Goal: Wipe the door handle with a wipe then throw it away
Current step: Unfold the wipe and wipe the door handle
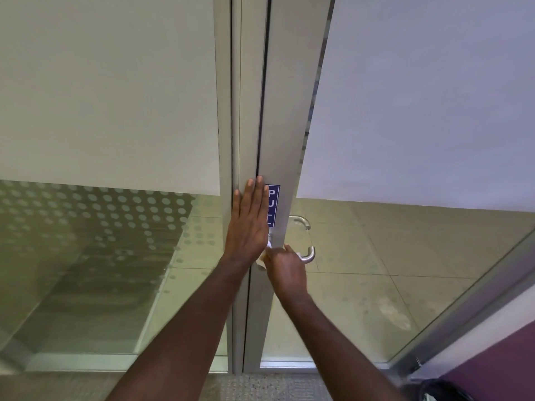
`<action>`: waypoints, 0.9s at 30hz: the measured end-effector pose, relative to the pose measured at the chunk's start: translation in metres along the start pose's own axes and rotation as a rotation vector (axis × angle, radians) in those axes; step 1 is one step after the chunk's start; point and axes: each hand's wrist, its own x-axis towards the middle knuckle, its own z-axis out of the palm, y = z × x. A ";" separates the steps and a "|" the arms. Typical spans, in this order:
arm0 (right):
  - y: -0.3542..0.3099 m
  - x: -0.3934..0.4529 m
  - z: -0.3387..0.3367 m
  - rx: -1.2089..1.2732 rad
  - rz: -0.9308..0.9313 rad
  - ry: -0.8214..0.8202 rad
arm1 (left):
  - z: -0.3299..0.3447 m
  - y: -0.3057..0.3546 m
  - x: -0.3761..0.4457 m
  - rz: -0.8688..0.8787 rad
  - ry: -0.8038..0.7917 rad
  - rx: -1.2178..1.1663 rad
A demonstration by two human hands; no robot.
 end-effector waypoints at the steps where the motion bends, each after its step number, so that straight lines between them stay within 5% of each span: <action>1: -0.002 0.002 0.000 -0.004 -0.001 0.003 | 0.001 0.001 0.000 -0.009 -0.006 0.007; 9: 0.053 -0.010 0.004 0.042 -0.056 0.055 | -0.001 -0.009 0.001 0.070 -0.048 0.072; 21: -0.003 0.012 -0.009 0.059 0.053 -0.053 | 0.003 -0.011 0.001 0.068 -0.059 0.065; 27: 0.015 0.014 0.004 0.174 0.035 0.094 | 0.010 -0.015 0.003 0.099 0.032 0.069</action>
